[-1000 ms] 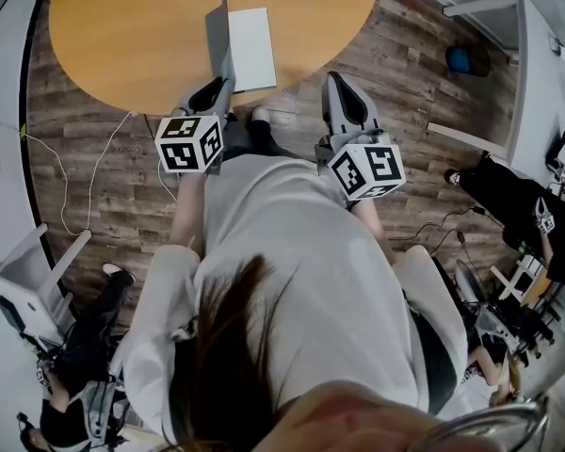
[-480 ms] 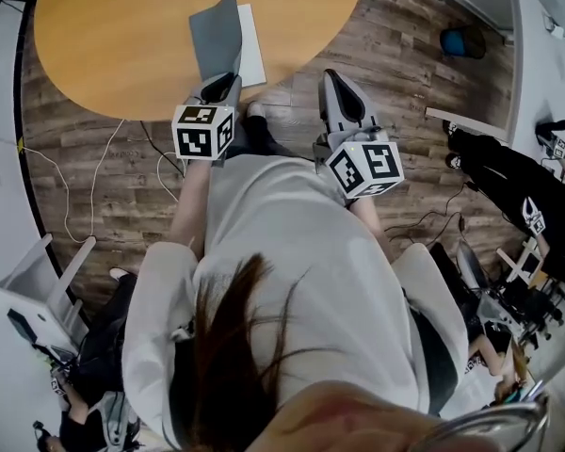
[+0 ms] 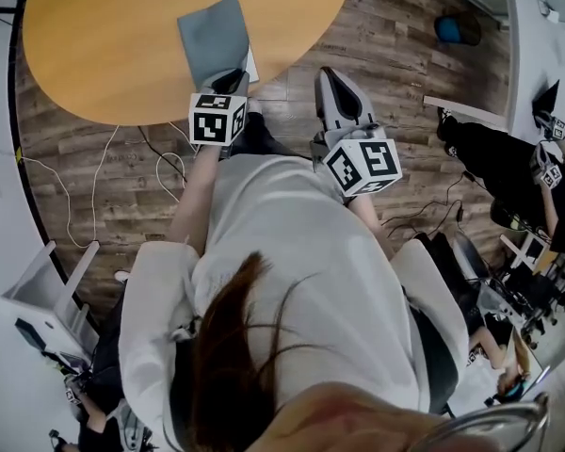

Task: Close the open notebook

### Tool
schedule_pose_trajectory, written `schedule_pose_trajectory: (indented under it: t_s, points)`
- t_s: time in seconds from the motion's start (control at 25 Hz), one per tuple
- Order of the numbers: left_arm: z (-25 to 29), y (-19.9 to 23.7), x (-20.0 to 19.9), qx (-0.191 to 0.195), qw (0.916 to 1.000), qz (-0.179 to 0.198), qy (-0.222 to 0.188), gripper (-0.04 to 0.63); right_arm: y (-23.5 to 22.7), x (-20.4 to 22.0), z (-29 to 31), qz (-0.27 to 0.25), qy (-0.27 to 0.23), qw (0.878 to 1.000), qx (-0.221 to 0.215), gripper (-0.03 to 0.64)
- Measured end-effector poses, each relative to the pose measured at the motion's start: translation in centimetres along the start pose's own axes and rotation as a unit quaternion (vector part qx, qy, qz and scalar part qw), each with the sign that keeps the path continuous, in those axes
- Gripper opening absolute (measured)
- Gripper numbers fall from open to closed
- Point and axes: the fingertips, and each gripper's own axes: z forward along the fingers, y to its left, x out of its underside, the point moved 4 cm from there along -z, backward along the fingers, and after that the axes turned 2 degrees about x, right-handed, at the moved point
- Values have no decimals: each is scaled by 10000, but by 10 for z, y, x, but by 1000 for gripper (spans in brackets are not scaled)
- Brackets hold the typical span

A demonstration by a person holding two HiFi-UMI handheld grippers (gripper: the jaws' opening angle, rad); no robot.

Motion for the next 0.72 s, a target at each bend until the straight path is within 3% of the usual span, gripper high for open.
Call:
schedule_pose_trajectory:
  t_s: [0.72]
  points:
    - [47, -9, 13, 189, 9990, 154, 364, 72, 0, 3, 1, 33, 59, 10000, 67, 3]
